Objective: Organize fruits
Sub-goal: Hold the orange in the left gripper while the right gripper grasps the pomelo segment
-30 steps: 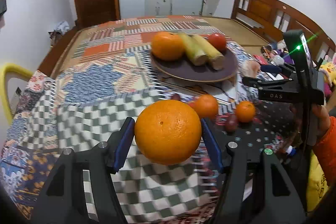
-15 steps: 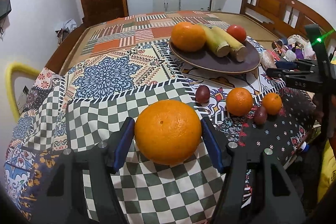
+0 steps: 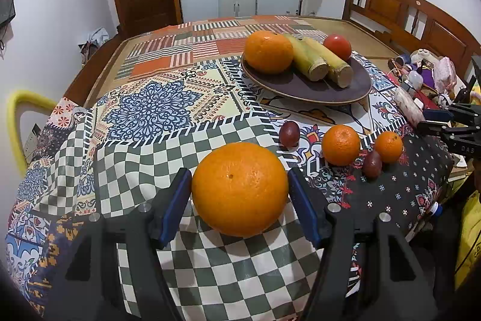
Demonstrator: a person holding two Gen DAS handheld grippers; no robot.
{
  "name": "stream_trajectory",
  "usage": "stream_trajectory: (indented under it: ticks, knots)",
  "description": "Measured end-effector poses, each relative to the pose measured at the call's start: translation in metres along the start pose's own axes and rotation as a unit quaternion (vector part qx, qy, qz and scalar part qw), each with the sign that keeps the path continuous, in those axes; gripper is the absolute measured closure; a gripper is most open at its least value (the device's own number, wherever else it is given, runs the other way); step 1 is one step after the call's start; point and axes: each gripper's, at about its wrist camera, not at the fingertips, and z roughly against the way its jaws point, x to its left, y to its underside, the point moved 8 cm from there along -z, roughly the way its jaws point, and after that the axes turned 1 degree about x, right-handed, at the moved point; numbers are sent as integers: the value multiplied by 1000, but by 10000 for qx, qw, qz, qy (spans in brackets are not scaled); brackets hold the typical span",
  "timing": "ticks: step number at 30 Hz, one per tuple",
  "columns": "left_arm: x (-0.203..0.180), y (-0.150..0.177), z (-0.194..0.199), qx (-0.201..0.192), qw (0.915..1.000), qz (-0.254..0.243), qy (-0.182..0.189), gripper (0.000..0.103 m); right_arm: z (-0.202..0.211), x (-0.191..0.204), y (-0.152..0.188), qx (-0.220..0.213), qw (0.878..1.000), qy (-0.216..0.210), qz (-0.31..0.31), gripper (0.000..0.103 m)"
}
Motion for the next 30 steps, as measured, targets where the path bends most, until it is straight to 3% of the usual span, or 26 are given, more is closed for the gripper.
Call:
stream_trajectory:
  ticks: [4, 9, 15, 21, 26, 30]
  knots:
    - [3, -1, -1, 12, 9999, 128, 94, 39, -3, -2, -11, -164, 9997, 116, -144, 49]
    - [5, -2, -2, -5, 9999, 76, 65, 39, -26, -8, -22, -10, 9994, 215, -273, 49]
    - [6, -3, -3, 4, 9998, 110, 138, 39, -28, -13, -21, -167, 9983, 377, -421, 48]
    - [3, -6, -5, -85, 9999, 52, 85, 38, -29, -21, -16, -168, 9980, 180, -581, 49]
    - [2, -7, -5, -224, 9997, 97, 96, 40, -33, -16, -23, -276, 9978, 192, -563, 59]
    - [2, -9, -1, -270, 9991, 209, 235, 40, -32, -8, -25, -372, 9979, 114, -511, 60]
